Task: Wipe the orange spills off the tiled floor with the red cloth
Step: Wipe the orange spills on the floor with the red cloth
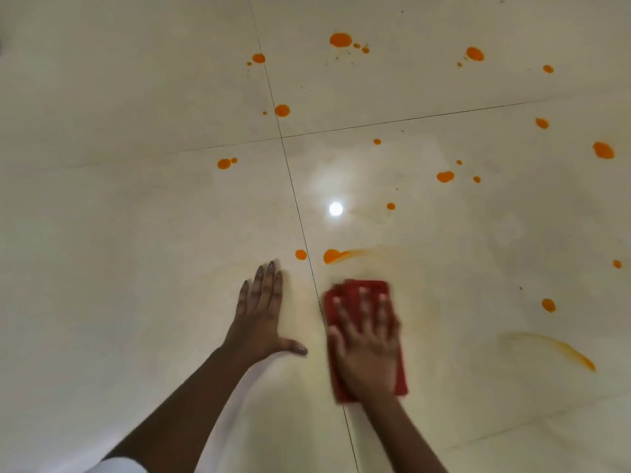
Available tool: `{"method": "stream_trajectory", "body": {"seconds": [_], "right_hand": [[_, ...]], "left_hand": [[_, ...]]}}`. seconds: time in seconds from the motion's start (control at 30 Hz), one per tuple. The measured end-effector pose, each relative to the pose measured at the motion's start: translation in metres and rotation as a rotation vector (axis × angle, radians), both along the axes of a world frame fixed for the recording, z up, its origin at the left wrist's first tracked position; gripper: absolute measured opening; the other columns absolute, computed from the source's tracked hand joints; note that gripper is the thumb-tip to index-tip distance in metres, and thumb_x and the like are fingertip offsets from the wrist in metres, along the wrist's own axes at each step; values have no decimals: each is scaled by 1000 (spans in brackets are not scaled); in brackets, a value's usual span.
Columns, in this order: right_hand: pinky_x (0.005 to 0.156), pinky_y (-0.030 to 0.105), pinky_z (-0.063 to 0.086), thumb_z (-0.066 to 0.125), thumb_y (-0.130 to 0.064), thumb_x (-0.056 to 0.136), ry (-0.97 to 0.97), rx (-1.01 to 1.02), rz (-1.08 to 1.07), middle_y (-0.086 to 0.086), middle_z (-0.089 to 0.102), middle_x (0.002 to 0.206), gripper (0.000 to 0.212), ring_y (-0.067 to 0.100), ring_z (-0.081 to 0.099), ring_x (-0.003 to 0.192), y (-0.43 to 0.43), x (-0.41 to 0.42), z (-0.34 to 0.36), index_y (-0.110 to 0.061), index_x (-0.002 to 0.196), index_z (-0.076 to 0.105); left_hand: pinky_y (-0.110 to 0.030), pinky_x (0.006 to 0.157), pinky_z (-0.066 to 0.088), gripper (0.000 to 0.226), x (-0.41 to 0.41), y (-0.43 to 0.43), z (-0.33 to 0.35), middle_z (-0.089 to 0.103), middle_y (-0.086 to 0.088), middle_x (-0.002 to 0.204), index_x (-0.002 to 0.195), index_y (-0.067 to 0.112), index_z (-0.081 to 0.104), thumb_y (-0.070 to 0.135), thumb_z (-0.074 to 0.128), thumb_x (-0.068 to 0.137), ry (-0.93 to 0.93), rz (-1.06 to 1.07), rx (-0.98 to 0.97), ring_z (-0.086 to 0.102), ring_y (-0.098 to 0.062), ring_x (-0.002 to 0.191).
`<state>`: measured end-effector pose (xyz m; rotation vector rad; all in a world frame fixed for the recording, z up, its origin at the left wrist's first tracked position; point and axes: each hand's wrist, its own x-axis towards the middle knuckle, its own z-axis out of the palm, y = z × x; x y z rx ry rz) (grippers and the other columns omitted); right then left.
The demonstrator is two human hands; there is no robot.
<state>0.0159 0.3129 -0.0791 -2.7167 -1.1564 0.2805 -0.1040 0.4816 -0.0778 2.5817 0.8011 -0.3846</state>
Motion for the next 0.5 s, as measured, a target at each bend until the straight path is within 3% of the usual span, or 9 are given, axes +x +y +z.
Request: {"method": "stream_trajectory", "body": {"seconds": [0.07,0.13,0.27,0.33,0.43,0.5], "right_hand": [[111,55,15,32,-50,91,-21,66,250,1,24,154,50,32,12,143,47,-5,-7,-44,140,30],[111,53,8,24,-50,91,-35,20,306,-3,16,156,51,29,6,144,91,39,-4,-46,142,24],[112,53,10,17,-50,89,-33,-24,-232,-3,12,157,55,29,6,144,54,97,-9,-45,144,17],[109,58,16,22,-48,89,-59,22,-292,4,20,155,55,34,13,142,30,52,-3,-40,143,25],[108,58,19,32,-45,89,-32,56,115,5,27,152,52,35,18,141,62,-1,-8,-39,141,32],[110,57,19,29,-45,90,-49,53,350,1,25,153,51,32,16,142,118,30,-11,-41,141,31]], "left_hand": [[-40,111,-14,137,0,0,-1,-12,-14,154,144,17,-17,101,23,43,-1,-5,-27,-20,-22,140],[-37,110,-17,143,2,5,0,-17,-13,153,145,11,-18,101,19,40,5,6,-7,-25,-20,139],[-36,108,-22,147,5,18,3,-39,-5,144,133,11,-33,103,12,27,-9,76,-26,-41,-17,131],[-36,108,-22,150,5,20,1,-38,-8,145,135,11,-33,103,14,28,-3,68,-25,-40,-18,132],[-35,110,-17,147,4,19,-2,-13,-17,154,146,8,-9,102,23,38,1,71,-29,-21,-21,140],[-34,110,-17,143,4,21,-4,-10,-16,154,146,13,-9,101,28,40,-9,78,-51,-18,-20,141]]}}
